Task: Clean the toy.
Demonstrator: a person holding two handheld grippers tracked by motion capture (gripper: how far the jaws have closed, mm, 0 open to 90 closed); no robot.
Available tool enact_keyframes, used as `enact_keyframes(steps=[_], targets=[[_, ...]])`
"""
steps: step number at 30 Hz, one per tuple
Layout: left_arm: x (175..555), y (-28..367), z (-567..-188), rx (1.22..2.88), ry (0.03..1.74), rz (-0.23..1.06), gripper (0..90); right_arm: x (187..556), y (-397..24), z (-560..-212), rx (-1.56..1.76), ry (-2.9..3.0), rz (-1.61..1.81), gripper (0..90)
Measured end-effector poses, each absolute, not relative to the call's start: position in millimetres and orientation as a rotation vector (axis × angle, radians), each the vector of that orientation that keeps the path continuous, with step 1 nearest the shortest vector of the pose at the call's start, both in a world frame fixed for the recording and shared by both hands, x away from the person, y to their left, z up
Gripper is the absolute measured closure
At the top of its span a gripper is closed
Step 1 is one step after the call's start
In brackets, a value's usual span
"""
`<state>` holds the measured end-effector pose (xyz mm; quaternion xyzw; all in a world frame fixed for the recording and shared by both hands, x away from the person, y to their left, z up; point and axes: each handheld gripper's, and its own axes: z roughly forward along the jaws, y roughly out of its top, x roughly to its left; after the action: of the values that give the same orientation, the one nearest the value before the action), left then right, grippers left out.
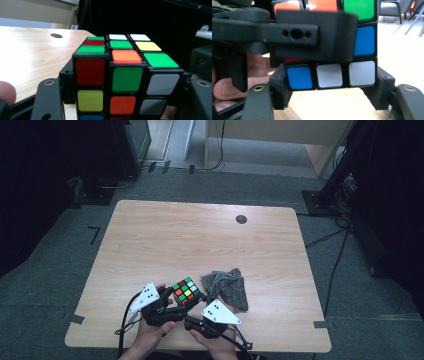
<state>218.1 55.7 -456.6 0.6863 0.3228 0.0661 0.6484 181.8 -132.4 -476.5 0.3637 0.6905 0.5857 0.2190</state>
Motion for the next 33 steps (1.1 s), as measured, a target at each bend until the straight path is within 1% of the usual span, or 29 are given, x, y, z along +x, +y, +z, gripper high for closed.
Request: enact_keyframes(steps=[7,10,13,16,19,21,33], targets=[[220,61,-453,1.544,0.736,0.131,30.4,181,-133,-475,1.023,1.932,1.592,33.5],[219,61,-452,1.544,0.725,0.139,32.6,180,-132,-477,1.011,1.913,1.583,33.2],[216,62,-452,1.540,0.705,0.160,33.0,179,-131,-475,1.003,1.905,1.586,31.6],[215,58,-453,1.561,0.687,0.137,33.0,179,-131,-474,1.014,1.907,1.589,29.1],[212,54,-454,1.575,0.672,0.157,32.9,180,-132,-473,1.027,1.912,1.597,29.8],[213,55,-453,1.575,0.668,0.156,32.8,179,-133,-473,1.022,1.912,1.591,32.8],[211,58,-445,1.581,0.625,0.136,31.4,175,-137,-466,0.944,1.907,1.573,33.3]])
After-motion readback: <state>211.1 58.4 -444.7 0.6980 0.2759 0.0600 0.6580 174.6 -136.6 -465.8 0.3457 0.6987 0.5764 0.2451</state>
